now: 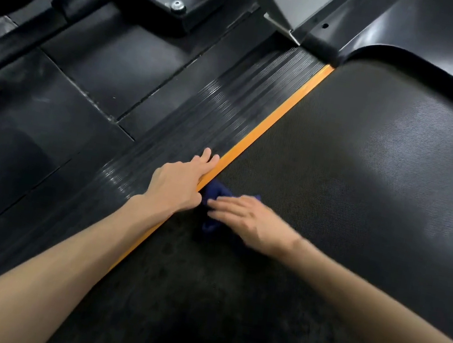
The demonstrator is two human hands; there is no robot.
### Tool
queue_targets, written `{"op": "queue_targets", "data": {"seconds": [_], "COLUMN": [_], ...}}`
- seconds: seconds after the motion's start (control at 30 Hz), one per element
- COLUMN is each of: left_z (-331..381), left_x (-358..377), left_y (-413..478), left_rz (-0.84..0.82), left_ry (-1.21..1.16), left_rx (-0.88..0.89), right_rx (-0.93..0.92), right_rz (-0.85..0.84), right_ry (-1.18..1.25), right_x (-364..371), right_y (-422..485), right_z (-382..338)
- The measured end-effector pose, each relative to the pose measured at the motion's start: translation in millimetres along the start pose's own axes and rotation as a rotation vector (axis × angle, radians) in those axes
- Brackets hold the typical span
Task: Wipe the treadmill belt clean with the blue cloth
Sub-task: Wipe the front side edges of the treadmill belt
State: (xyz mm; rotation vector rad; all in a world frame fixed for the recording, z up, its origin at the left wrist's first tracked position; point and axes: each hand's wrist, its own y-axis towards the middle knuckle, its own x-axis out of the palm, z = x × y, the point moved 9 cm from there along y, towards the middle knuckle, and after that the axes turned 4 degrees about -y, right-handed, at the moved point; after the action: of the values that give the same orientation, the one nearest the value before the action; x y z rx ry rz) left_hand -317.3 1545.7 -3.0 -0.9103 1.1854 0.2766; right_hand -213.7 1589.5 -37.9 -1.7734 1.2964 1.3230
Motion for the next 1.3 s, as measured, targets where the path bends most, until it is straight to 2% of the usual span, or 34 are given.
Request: {"op": "queue_targets", "data": {"seconds": [0.03, 0.07, 0.13, 0.2, 0.23, 0.27, 0.3, 0.4, 0.47, 0.5, 0.53, 0.6, 0.67, 0.7, 0.73, 0.77, 0.9, 0.97, 1.0, 1.03, 1.1, 1.17, 1.23, 1.3], "left_z": [-0.8, -2.4, -2.8, 0.9, 2.6, 3.4, 3.6, 3.9, 4.1, 3.6, 3.4, 4.8, 6.9, 7.6, 8.2, 7.8, 6.5, 8.3, 9.2, 9.5, 11.6, 13.5, 14.8, 16.9], "left_x": [0.4, -0.1, -1.4, -0.9, -0.9, -1.3, -1.8, -2.3, -1.7, -1.6, -1.9, -2.0, -1.5, -1.4, -1.8, -1.9, -1.4, -0.3, 0.0, -0.1, -0.5, -1.6, -2.2, -3.0], "left_y": [1.2, 2.8, 3.4, 1.6, 0.6, -0.3, -1.0, -1.8, -2.6, -2.3, -2.1, -1.1, 0.4, 0.6, 1.0, 0.9, 0.9, -0.1, -0.2, -0.2, 0.2, 0.9, 1.3, 0.0], "left_rz": [-0.003, -0.003, -0.004, -0.002, 0.004, 0.014, 0.022, 0.026, 0.022, 0.027, 0.033, 0.037, 0.034, 0.035, 0.043, 0.050, 0.049, 0.039, 0.040, 0.042, 0.053, 0.062, 0.072, 0.088], "left_ry": [0.004, 0.008, 0.002, 0.007, 0.015, 0.021, 0.025, 0.018, 0.021, 0.028, 0.038, 0.049, 0.051, 0.051, 0.055, 0.059, 0.094, 0.112, 0.119, 0.123, 0.121, 0.131, 0.139, 0.138], "left_rx": [0.003, -0.001, -0.008, -0.008, -0.011, -0.016, -0.020, -0.005, 0.001, -0.004, -0.007, -0.008, -0.006, -0.005, -0.001, 0.002, 0.003, 0.001, -0.002, -0.005, -0.001, 0.000, 0.000, 0.008], "right_rx": [0.007, 0.104, 0.473, 0.843, 0.947, 0.970, 0.891, 0.369, 0.168, 0.165, 0.249, 0.632, 1.012, 1.120, 1.158, 1.117, 0.537, 0.355, 0.388, 0.496, 0.830, 1.061, 1.146, 1.143], "right_rz": [0.056, 0.148, 0.363, 0.432, 0.427, 0.391, 0.336, 0.132, 0.108, 0.146, 0.222, 0.421, 0.502, 0.520, 0.512, 0.487, 0.260, 0.231, 0.258, 0.307, 0.436, 0.481, 0.492, 0.560], "right_ry": [-0.040, -0.059, -0.110, -0.120, -0.109, -0.111, -0.134, -0.043, -0.047, -0.090, -0.127, -0.210, -0.161, -0.134, -0.113, -0.086, -0.032, -0.110, -0.155, -0.180, -0.185, -0.168, -0.140, -0.092], "right_x": [-6.7, -17.2, -51.4, -67.8, -67.0, -61.6, -51.5, 4.5, 7.0, 1.0, -12.0, -47.7, -63.4, -63.0, -60.2, -53.8, 7.2, 6.7, -1.0, -11.8, -39.0, -55.7, -62.0, -67.3], "right_y": [-2.0, -5.5, -23.9, -39.6, -35.4, -23.7, -9.7, 1.4, -16.6, -22.3, -28.2, -56.6, -89.9, -93.9, -86.0, -69.5, -27.1, -46.4, -58.1, -71.8, -110.2, -139.9, -141.9, -121.0], "right_z": [21.5, 53.5, 125.5, 167.6, 163.9, 145.2, 114.8, -4.6, -16.4, 6.3, 36.7, 110.5, 155.1, 156.3, 145.9, 123.7, -17.4, -18.2, 6.6, 38.1, 99.4, 134.7, 142.8, 123.9]}}
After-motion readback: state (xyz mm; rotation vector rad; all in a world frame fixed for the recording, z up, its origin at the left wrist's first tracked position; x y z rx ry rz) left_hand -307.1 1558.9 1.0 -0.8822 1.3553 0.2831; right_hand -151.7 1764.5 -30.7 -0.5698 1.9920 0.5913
